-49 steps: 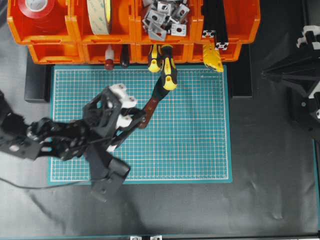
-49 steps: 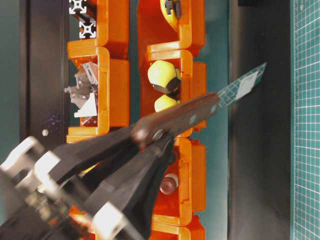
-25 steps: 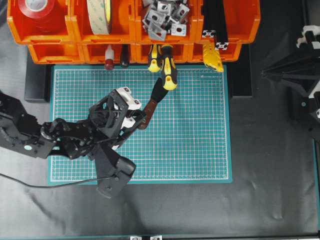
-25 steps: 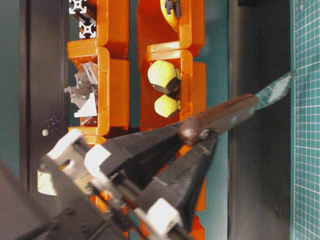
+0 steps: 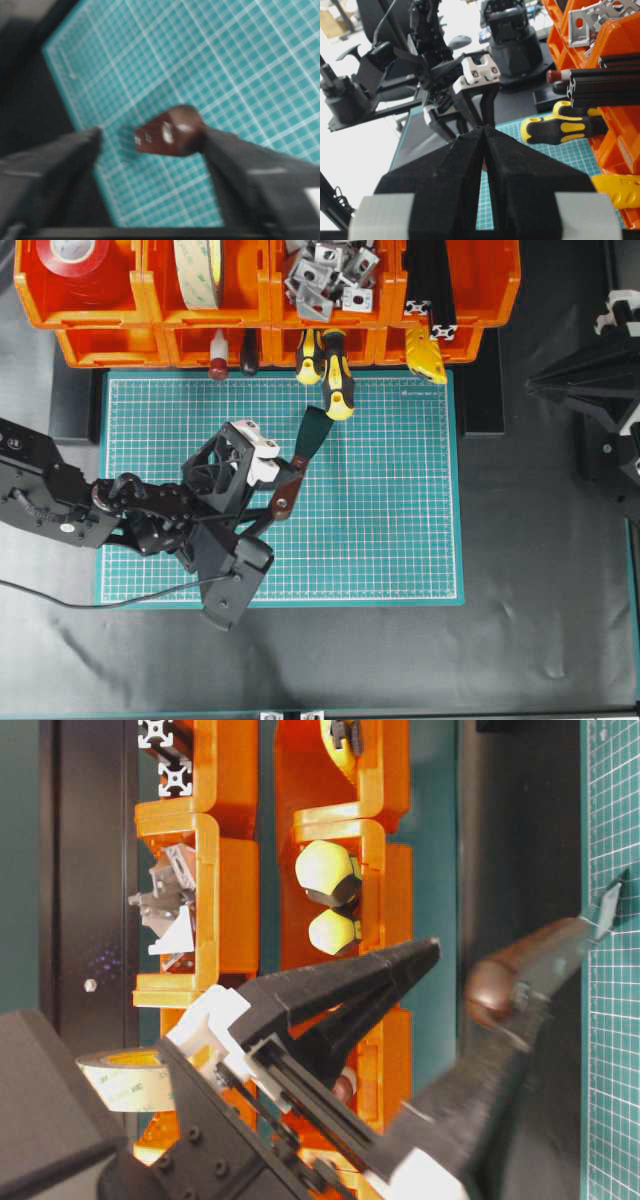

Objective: Pick scraper from container rack with left arm.

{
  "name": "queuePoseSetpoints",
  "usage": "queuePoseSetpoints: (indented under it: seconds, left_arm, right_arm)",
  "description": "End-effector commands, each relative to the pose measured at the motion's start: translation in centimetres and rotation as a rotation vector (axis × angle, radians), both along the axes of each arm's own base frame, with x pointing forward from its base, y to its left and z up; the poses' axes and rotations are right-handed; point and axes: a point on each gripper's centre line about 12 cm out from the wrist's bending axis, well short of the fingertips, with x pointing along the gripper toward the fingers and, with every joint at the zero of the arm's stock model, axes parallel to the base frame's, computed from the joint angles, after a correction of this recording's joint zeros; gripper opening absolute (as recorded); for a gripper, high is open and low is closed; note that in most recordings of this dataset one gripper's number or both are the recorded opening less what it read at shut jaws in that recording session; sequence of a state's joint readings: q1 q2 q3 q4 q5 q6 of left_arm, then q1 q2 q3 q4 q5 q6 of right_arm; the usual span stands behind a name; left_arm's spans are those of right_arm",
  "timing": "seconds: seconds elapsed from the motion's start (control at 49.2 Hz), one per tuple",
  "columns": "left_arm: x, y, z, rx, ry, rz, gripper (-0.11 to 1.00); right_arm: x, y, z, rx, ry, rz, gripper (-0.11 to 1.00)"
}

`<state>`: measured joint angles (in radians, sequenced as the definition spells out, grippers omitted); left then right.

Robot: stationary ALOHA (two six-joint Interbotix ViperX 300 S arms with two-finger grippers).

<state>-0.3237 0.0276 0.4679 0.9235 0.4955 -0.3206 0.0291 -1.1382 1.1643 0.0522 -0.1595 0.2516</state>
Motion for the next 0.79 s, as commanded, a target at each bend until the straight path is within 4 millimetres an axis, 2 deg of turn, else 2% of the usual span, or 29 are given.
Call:
queuePoseSetpoints:
  seconds: [0.0, 0.081, 0.467, 0.772]
  left_arm:
    - [0.0, 0.3, 1.1, -0.046, -0.035, 0.037, 0.83]
    - [-0.4, 0.4, 0.7, -0.088, -0.032, 0.094, 0.92]
    - [-3.0, -0.7, -2.0, -0.301, -0.006, 0.311, 0.91]
    - [-5.6, -1.6, -2.7, -0.371, 0.008, 0.355, 0.91]
  right_arm:
    - [0.1, 0.0, 1.2, 0.004, -0.029, -0.002, 0.0]
    - [0.1, 0.0, 1.2, 0.004, -0.028, -0.002, 0.0]
    - [0.2, 0.0, 1.0, 0.004, -0.017, -0.002, 0.0]
    - [0.2, 0.0, 0.9, 0.005, -0.015, -0.002, 0.0]
